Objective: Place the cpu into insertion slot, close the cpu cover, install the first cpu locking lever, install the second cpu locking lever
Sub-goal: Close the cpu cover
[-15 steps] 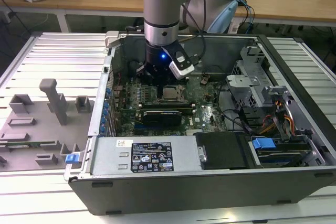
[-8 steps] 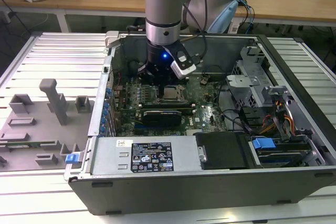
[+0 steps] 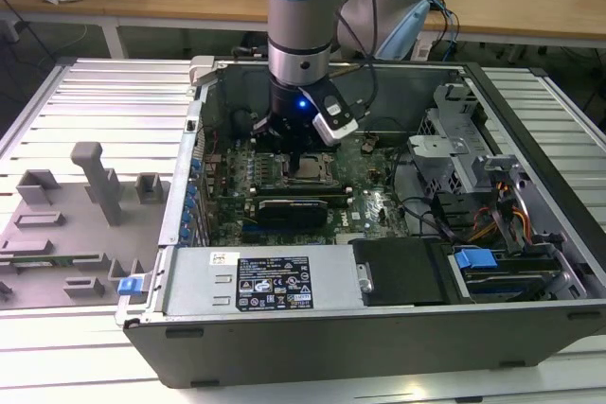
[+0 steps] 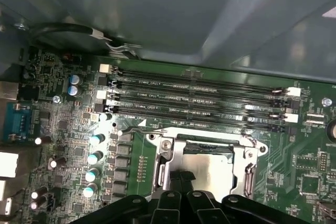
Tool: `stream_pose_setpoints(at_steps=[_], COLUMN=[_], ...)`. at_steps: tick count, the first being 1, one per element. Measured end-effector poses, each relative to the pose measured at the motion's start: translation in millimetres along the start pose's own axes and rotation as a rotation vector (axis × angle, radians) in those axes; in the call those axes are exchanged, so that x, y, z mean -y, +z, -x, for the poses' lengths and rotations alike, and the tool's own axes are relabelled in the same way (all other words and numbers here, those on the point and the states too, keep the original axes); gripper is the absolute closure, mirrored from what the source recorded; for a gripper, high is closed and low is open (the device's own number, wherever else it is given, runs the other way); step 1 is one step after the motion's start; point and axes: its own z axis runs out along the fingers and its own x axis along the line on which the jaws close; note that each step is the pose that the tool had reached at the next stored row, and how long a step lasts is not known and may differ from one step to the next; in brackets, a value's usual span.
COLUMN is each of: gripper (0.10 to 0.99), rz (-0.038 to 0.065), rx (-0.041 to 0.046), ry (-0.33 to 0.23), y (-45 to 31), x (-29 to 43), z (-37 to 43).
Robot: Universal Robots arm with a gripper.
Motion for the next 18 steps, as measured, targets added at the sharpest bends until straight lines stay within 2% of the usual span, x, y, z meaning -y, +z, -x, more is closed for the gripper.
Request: stream_pose_setpoints(at_steps=[11,18], gripper=[0.980,0.980], rz=[0.002,0.002], rx=[0.0002,0.0002], ry=[0.000,-0.001], y=[2.1,2.8], x=[-0.5,-0.3], z=[-5.2,0.8])
